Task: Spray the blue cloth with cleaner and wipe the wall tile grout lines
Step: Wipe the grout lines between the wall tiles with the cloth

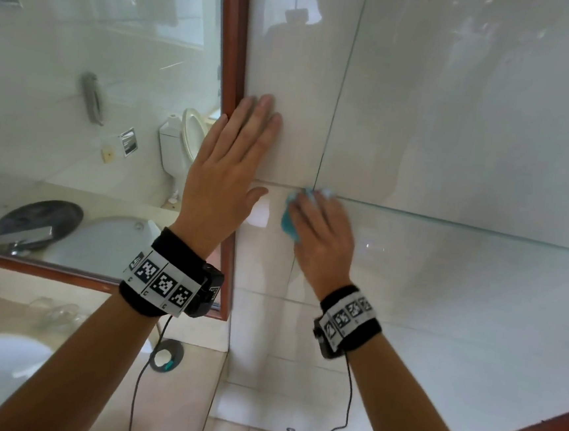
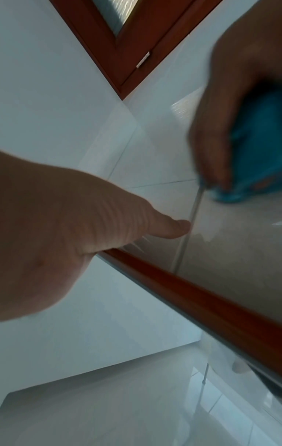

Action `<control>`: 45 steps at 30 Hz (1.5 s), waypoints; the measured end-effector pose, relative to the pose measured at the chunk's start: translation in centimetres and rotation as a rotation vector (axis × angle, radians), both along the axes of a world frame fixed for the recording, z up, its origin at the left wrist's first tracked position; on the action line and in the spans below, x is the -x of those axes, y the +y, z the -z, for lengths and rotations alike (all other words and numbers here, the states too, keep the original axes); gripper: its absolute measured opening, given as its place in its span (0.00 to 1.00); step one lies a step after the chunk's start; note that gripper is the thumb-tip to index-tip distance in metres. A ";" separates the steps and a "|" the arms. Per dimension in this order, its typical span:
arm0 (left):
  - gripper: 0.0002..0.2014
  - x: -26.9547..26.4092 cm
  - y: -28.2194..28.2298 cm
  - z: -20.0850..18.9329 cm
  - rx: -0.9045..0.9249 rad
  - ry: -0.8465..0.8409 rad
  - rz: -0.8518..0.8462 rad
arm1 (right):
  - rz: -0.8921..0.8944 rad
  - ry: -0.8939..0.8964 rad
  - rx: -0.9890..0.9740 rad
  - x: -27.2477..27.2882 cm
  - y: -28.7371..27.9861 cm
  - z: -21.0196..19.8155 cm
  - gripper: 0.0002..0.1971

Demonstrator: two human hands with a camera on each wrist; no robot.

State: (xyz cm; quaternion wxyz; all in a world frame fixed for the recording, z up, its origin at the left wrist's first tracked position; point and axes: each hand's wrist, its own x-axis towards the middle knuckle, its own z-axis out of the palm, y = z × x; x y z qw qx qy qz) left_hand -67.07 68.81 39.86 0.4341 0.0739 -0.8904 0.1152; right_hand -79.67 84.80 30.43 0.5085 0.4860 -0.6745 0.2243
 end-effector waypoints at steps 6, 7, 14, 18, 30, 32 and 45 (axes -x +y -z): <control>0.54 -0.7 0.4 0.5 -0.011 -0.032 -0.029 | -0.044 0.015 -0.080 -0.7 0.5 2.0 0.19; 0.54 -0.8 0.5 0.6 -0.016 -0.026 -0.027 | -0.051 0.009 -0.032 -0.9 0.5 0.9 0.19; 0.50 -0.2 1.3 1.0 -0.020 -0.031 -0.041 | 0.042 -0.069 0.252 0.6 0.0 -5.3 0.18; 0.50 0.3 1.7 1.2 -0.022 -0.036 -0.045 | 0.021 -0.103 0.053 -1.0 0.9 -0.7 0.20; 0.50 1.8 1.9 2.0 -0.021 -0.057 -0.060 | 0.147 -0.406 0.566 1.6 6.3 -1.6 0.14; 0.50 1.9 1.8 2.1 -0.019 -0.057 -0.059 | 0.155 -0.438 0.531 0.8 5.6 0.0 0.15; 0.48 1.6 1.0 1.9 0.022 -0.049 -0.036 | 0.123 -0.623 0.594 -1.6 2.8 -0.9 0.18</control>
